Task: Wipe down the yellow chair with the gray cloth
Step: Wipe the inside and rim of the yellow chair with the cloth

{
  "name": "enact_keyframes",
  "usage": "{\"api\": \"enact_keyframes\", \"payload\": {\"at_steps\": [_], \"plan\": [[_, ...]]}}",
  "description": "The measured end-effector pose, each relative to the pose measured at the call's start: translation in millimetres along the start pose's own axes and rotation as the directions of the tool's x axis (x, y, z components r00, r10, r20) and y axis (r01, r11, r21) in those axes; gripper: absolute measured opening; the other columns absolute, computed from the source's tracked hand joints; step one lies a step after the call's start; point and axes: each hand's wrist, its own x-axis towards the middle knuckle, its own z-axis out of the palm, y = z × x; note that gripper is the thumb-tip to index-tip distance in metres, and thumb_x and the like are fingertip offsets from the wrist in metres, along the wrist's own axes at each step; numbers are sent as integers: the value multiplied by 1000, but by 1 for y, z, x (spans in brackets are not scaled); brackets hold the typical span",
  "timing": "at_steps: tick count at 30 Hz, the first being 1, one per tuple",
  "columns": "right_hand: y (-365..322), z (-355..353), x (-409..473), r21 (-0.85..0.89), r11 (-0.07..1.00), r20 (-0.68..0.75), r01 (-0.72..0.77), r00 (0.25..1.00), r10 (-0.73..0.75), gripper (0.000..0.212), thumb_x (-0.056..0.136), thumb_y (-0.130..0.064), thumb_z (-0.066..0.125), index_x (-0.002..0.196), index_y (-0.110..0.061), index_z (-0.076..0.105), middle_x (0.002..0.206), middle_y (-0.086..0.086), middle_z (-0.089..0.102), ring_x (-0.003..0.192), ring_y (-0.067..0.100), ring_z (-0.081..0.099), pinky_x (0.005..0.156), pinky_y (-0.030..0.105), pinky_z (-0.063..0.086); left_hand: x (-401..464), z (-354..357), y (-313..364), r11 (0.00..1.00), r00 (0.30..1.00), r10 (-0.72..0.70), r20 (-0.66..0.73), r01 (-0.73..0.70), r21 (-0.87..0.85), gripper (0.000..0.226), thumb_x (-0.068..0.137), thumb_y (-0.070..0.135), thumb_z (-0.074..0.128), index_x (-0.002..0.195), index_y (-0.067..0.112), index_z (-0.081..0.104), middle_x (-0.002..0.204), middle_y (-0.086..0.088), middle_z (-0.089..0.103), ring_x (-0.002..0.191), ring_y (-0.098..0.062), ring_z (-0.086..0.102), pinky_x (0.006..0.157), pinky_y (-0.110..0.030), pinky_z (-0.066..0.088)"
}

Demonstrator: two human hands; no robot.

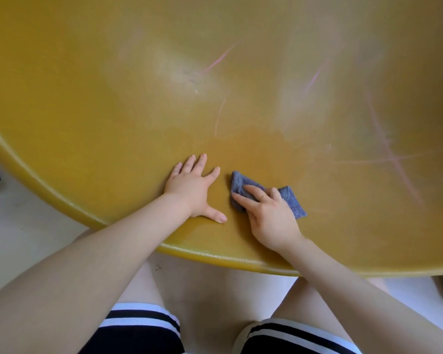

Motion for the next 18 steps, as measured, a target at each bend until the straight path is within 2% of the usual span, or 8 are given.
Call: {"api": "enact_keyframes", "payload": {"at_steps": [3,5,7,10,13,16,18], "plan": [[18,-4,12,-9,1000,-4,19,1000,-19,45,84,-21,33,112,-29,66,118,7,64,73,32,53,61,41,52,1,0,0,1000,1000,-1,7,1,6,118,60,80,58,149,33,-3,156,-5,-20,145,-25,-13,117,-41,-2],[41,-9,34,-98,987,-22,-129,992,127,44,90,-17,33,123,-33,58,135,5,52,88,35,49,75,42,46,2,0,0,1000,1000,3,14,-4,7,118,60,80,58,149,34,-3,156,-4,-20,145,-24,-14,117,-40,-2],[62,-14,55,-174,931,0,-320,946,324,47,97,-14,32,133,-41,44,149,-3,33,107,34,40,86,39,38,2,1,-1,1000,1000,4,15,-4,1,117,60,80,57,149,34,-4,156,-4,-21,144,-24,-15,117,-40,-3],[73,-23,74,-118,867,49,-485,869,493,51,97,-10,30,136,-42,39,152,-8,24,118,30,31,92,39,34,2,2,0,1000,1000,2,24,-1,-9,116,61,80,56,148,36,-6,155,-3,-24,144,-23,-17,117,-40,-5],[55,-28,68,-1,886,105,-463,881,461,49,95,-8,31,132,-36,47,151,-8,28,117,31,33,95,38,36,4,0,0,1000,999,-2,35,2,-3,117,61,80,56,148,35,-7,155,-3,-25,144,-24,-18,117,-41,-5],[17,-24,34,37,943,146,-332,935,324,46,94,-10,34,129,-34,52,148,-5,33,108,31,39,94,34,34,4,-1,1,1000,999,1,34,-1,1,118,60,80,57,149,35,-6,155,-4,-24,144,-25,-16,116,-42,-4],[-6,-17,4,58,974,144,-221,967,211,46,91,-17,31,127,-32,55,143,0,41,98,30,43,89,37,38,3,-1,1,1000,999,0,36,0,3,117,61,80,57,149,34,-5,155,-4,-23,144,-25,-15,117,-42,-3]]}}
